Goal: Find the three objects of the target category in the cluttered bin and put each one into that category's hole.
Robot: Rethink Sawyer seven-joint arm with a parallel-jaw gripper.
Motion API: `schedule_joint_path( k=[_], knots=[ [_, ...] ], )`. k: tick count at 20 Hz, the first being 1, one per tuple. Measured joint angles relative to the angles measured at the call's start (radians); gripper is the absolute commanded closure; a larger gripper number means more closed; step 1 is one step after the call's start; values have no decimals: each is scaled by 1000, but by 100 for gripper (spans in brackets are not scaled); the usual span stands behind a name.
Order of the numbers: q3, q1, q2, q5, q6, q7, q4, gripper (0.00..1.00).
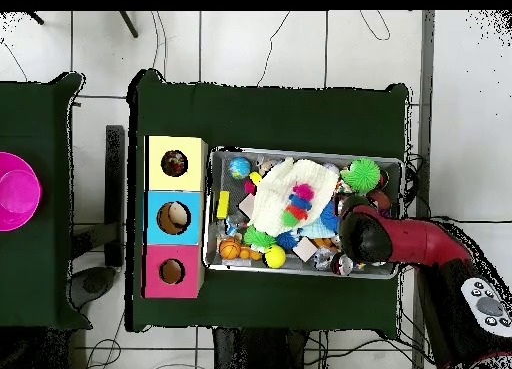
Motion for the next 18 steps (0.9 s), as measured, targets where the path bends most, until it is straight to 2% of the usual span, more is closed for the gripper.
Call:
schedule_joint_path(
  k=[18],
  knots=[
    [32,13,-5,0,0,0,0,100]
  ],
)
